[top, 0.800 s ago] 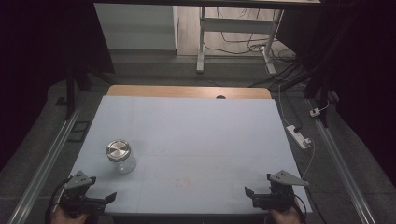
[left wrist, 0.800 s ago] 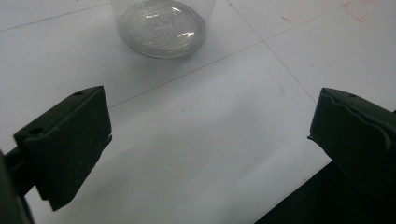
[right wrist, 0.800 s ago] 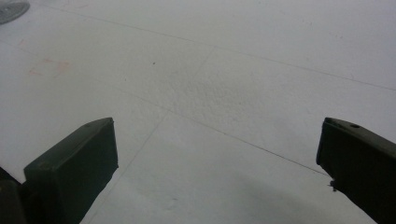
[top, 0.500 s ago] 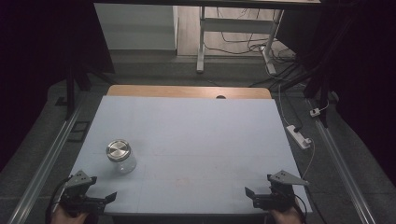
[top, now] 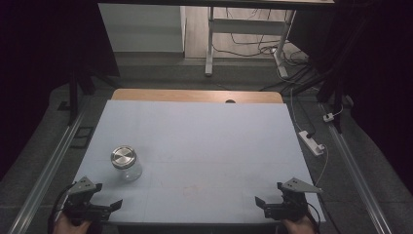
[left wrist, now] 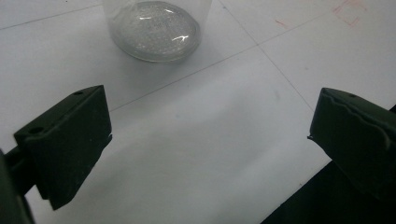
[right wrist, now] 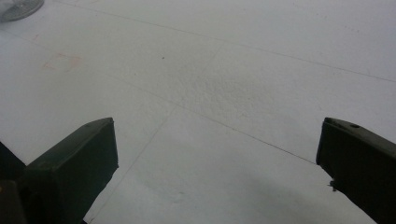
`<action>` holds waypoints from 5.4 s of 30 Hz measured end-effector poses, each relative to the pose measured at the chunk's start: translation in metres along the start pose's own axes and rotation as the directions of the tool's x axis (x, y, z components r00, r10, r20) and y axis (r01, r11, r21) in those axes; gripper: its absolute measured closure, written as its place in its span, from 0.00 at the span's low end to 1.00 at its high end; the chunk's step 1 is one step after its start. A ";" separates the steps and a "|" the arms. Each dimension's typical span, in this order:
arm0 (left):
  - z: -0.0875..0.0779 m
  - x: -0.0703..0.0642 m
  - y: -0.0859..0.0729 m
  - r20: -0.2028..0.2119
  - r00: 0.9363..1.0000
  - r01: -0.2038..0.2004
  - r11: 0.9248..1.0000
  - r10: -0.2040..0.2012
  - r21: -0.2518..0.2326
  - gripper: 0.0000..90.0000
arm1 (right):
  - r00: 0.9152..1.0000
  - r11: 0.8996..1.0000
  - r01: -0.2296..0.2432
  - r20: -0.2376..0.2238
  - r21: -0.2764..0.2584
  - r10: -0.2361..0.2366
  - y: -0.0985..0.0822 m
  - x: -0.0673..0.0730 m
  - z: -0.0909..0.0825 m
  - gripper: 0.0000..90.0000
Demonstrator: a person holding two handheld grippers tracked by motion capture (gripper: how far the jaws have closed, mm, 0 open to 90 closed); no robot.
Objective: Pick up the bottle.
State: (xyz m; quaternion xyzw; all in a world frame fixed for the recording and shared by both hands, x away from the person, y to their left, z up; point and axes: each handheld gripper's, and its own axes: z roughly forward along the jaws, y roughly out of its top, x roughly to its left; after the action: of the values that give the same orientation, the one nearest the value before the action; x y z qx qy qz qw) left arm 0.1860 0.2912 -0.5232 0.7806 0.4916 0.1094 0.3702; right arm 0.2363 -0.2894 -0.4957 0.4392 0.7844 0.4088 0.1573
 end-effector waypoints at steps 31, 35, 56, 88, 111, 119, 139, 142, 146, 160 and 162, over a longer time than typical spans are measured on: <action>0.003 0.002 0.015 -0.012 0.999 -0.054 0.996 0.053 -0.071 0.00 | 1.000 1.000 0.015 -0.003 0.015 -0.015 0.000 0.001 0.002 0.00; 0.007 0.004 0.017 0.010 0.997 -0.070 0.995 0.071 -0.078 0.00 | 1.000 1.000 0.018 -0.004 0.017 -0.018 0.001 0.001 0.002 0.00; 0.024 0.024 0.030 -0.035 0.999 -0.027 0.992 0.023 -0.125 0.00 | 1.000 0.999 0.029 -0.008 0.025 -0.029 0.001 0.003 0.003 0.00; 0.062 0.029 0.066 -0.068 0.992 -0.109 0.991 0.104 -0.078 0.00 | 0.999 0.998 0.047 -0.015 0.038 -0.047 0.001 0.004 0.004 0.00; 0.061 0.025 0.073 -0.084 0.988 -0.137 0.988 0.131 -0.069 0.16 | 0.998 0.997 0.062 -0.017 0.040 -0.061 0.001 0.005 0.004 0.00; 0.058 0.024 0.075 -0.084 0.990 -0.117 0.990 0.111 -0.077 0.17 | 0.997 0.997 0.072 -0.018 0.036 -0.072 0.001 0.006 0.003 0.00; 0.048 0.012 0.095 -0.008 0.988 -0.152 0.984 0.152 -0.092 0.17 | 0.997 0.997 0.069 -0.019 0.042 -0.069 0.001 0.006 0.005 0.00; 0.048 0.008 0.099 -0.004 0.985 -0.171 0.981 0.172 -0.088 0.17 | 0.998 0.997 0.065 -0.018 0.039 -0.064 0.001 0.006 0.004 0.00; 0.048 0.002 0.106 0.016 0.982 -0.187 0.978 0.189 -0.095 0.17 | 0.998 0.997 0.065 -0.018 0.040 -0.064 0.001 0.005 0.004 0.00; 0.057 -0.021 0.134 0.081 0.961 -0.255 0.961 0.264 -0.108 0.17 | 0.998 0.997 0.062 -0.018 0.040 -0.061 0.001 0.005 0.004 0.00; 0.059 -0.025 0.137 0.089 0.958 -0.264 0.958 0.274 -0.109 0.17 | 0.998 0.997 0.062 -0.018 0.040 -0.061 0.001 0.005 0.004 0.00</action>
State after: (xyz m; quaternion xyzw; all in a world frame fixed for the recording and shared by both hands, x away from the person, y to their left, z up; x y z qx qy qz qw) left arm 0.2997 0.2091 -0.4657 0.8262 0.3551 0.1420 0.4137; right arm 0.2368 -0.2831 -0.4968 0.4144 0.8070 0.3915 0.1544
